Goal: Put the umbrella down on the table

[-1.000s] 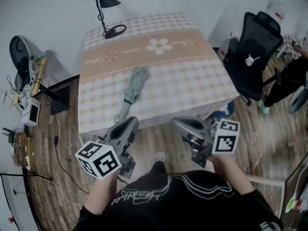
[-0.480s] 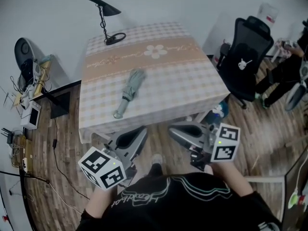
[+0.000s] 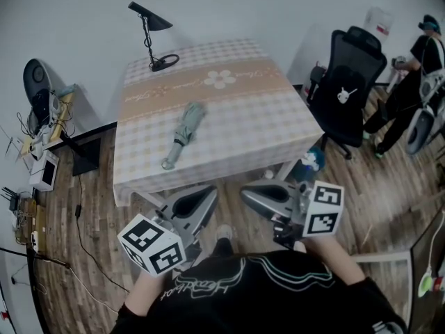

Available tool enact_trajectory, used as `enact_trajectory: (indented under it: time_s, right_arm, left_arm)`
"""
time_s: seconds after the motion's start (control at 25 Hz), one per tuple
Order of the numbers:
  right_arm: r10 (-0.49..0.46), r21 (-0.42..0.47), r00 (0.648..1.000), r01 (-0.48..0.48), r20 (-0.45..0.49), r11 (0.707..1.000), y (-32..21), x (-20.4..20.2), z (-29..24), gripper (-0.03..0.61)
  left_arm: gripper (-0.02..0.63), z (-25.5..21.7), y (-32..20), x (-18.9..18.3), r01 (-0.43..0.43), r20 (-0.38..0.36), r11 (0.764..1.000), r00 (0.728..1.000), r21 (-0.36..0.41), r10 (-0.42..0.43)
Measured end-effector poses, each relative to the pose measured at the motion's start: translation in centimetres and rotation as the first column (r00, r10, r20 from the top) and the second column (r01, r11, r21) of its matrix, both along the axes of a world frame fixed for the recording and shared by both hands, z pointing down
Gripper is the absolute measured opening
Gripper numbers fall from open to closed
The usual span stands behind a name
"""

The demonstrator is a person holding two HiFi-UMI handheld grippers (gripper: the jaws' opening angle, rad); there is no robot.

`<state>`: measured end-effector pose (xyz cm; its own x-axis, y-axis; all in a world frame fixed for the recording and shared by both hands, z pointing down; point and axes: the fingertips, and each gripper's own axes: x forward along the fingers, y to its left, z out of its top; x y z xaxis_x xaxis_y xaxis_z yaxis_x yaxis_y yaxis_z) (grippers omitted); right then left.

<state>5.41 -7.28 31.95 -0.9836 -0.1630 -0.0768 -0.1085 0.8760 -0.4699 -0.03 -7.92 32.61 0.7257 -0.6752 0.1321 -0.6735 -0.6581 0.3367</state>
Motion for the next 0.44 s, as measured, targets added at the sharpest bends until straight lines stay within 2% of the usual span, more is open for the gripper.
enact_trajectory:
  time_s: [0.44]
  right_arm:
    - [-0.003, 0.026, 1.0, 0.002, 0.003, 1.0, 1.0, 1.1, -0.9, 0.011]
  left_arm:
    - [-0.002, -0.8, 0.6, 1.3, 0.001, 0.045, 1.0, 0.999, 0.024, -0.002]
